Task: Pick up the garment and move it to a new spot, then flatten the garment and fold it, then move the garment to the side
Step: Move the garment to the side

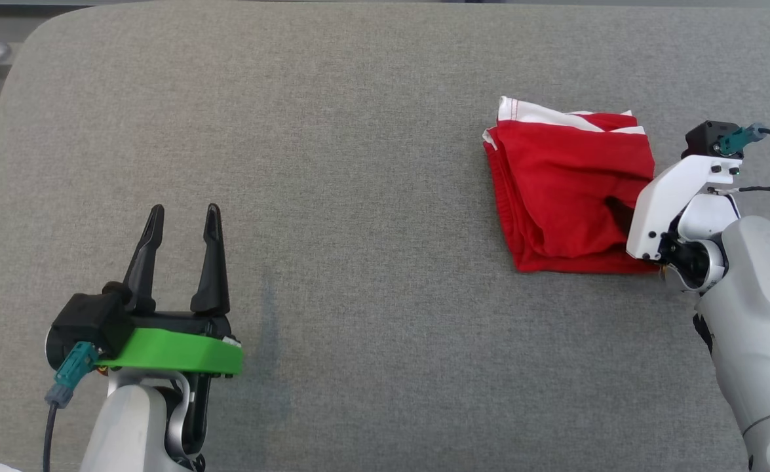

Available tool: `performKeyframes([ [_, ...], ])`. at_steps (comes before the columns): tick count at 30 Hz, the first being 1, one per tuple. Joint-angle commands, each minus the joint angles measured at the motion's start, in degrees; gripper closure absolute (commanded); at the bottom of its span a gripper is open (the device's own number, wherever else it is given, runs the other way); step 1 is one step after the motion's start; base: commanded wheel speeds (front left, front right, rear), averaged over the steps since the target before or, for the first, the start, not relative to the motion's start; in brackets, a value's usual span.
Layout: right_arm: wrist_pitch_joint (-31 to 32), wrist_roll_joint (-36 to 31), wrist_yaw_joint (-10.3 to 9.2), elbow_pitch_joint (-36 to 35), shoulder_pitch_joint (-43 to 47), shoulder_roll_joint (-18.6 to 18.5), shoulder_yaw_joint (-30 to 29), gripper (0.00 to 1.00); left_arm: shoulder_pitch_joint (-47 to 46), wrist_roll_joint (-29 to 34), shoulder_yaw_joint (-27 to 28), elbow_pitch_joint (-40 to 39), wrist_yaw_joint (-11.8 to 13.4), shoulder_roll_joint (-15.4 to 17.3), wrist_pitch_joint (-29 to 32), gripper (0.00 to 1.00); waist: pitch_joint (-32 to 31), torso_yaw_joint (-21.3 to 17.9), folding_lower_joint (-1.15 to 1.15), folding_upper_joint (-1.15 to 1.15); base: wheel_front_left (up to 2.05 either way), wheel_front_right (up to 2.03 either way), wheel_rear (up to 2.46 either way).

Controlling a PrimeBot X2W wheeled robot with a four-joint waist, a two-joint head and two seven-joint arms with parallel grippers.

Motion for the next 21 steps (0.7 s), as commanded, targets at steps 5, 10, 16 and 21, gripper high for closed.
performKeyframes([
  [5,0.54,0.73,-0.02,0.70,0.92,-1.41,4.56,1.00,0.59,-0.29,0.65,0.55,-0.13,0.53,-0.14,0.00,-0.62,-0.43,0.00,0.00,0.00,0.00,0.00],
  [10,0.20,0.83,-0.06,-3.49,-2.11,-6.05,9.58,1.00,1.18,-0.14,0.62,0.67,-0.13,0.72,-0.14,0.00,-1.87,-2.64,0.00,0.00,0.00,0.00,0.00],
  [16,3.64,0.81,-0.05,-11.36,-6.42,-14.46,18.67,1.00,1.69,-0.05,1.21,-0.16,-0.13,1.27,-0.14,0.00,-1.90,-7.05,0.00,0.00,0.00,0.00,0.00],
  [21,5.57,1.54,-0.05,-16.91,-9.85,-21.54,21.82,1.00,0.27,0.02,1.18,-0.93,-0.13,1.66,-0.14,0.00,0.13,-10.83,0.00,0.00,0.00,0.00,0.00],
])
